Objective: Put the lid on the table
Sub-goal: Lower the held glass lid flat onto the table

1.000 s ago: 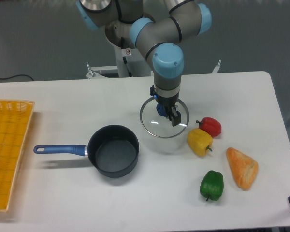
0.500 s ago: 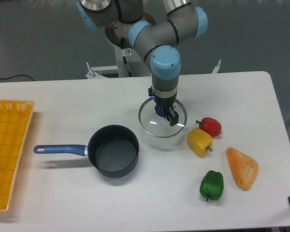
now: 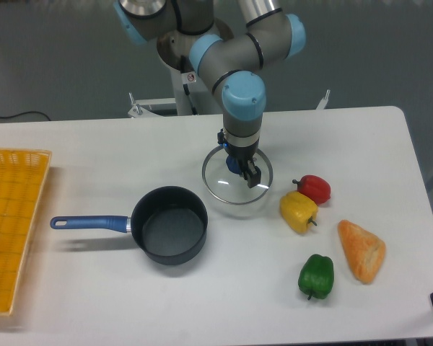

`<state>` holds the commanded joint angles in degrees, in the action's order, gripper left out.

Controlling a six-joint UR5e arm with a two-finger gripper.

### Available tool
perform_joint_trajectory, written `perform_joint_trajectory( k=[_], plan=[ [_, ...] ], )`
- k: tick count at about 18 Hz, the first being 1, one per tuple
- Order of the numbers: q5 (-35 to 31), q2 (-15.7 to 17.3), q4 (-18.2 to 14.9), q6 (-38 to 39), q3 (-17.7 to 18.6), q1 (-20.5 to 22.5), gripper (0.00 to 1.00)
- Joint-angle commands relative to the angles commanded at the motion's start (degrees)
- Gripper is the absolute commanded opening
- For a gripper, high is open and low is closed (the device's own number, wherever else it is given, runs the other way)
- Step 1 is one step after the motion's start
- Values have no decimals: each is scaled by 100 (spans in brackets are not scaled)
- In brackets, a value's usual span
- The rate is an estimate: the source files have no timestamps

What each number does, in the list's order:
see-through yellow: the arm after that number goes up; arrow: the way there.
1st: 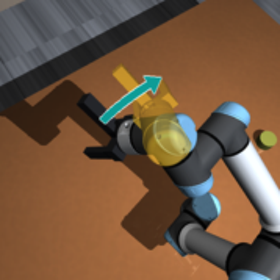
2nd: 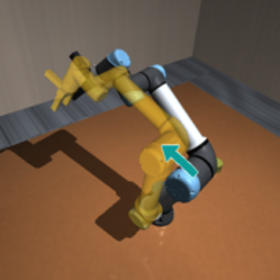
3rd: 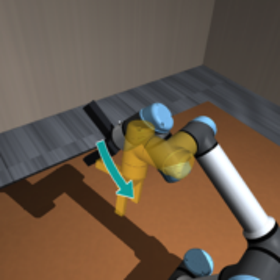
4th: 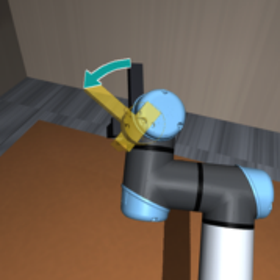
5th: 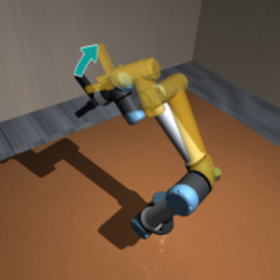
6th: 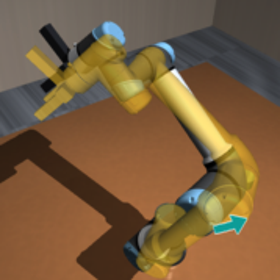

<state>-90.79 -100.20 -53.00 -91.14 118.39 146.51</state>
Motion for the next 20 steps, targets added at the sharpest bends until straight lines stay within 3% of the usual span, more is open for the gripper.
perform_joint_trajectory(
  k=[20],
  plan=[
    [-26, -228, 202, 17, 44, -70, 52]
  ],
)
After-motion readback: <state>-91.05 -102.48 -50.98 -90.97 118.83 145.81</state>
